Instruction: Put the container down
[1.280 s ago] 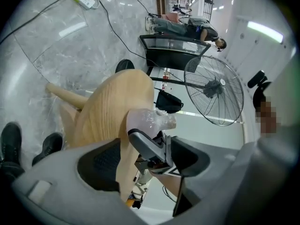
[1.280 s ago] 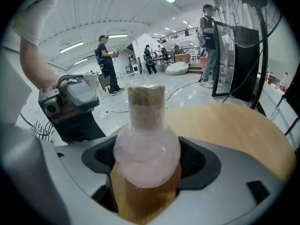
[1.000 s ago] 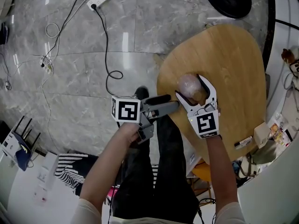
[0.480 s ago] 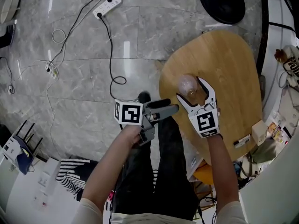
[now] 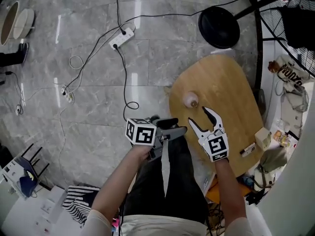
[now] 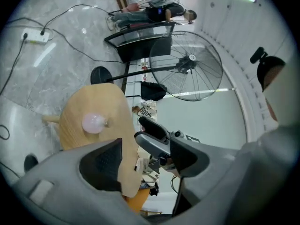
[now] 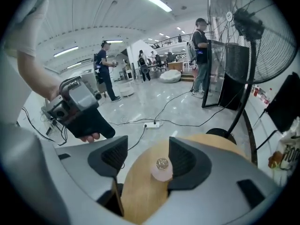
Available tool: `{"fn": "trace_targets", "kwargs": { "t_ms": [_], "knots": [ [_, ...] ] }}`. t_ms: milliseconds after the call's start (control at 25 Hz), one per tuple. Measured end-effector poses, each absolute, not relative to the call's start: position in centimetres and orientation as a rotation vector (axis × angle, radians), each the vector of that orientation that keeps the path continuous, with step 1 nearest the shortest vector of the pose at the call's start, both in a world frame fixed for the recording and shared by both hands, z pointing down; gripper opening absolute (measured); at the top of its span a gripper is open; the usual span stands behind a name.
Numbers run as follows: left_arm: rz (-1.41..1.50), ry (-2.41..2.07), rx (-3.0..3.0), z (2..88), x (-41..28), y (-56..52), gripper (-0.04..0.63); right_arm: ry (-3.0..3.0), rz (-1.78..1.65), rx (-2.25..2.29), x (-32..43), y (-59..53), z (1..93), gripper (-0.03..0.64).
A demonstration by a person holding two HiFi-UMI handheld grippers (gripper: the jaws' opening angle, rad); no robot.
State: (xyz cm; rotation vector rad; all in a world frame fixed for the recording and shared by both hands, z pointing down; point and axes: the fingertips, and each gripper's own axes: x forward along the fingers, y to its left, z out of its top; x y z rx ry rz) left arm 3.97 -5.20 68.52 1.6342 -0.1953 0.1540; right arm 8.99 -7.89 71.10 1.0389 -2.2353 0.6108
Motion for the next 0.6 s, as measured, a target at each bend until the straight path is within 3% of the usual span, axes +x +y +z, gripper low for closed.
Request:
{"fn": "trace_targets", "kwargs": {
  "t_ms": [160,320,600],
  "knots": [
    [0.187,-0.202,1.775,61.4,3.4,-4.7,0.255,-2.240,0.593,1.126,8.6,-6.6,63.2,0.223],
    [0.197,-0.216,1.887,53.8,2.9,-3.1,0.238,-2.242,0.658,1.229,8.3,-4.2,55.2,0.141],
    [0.291,-0.231,2.118,44.0,2.2,0.1,0.150,-2.238,0.642,1.412,8.6,-1.0,44.2,0.075]
  ]
}}
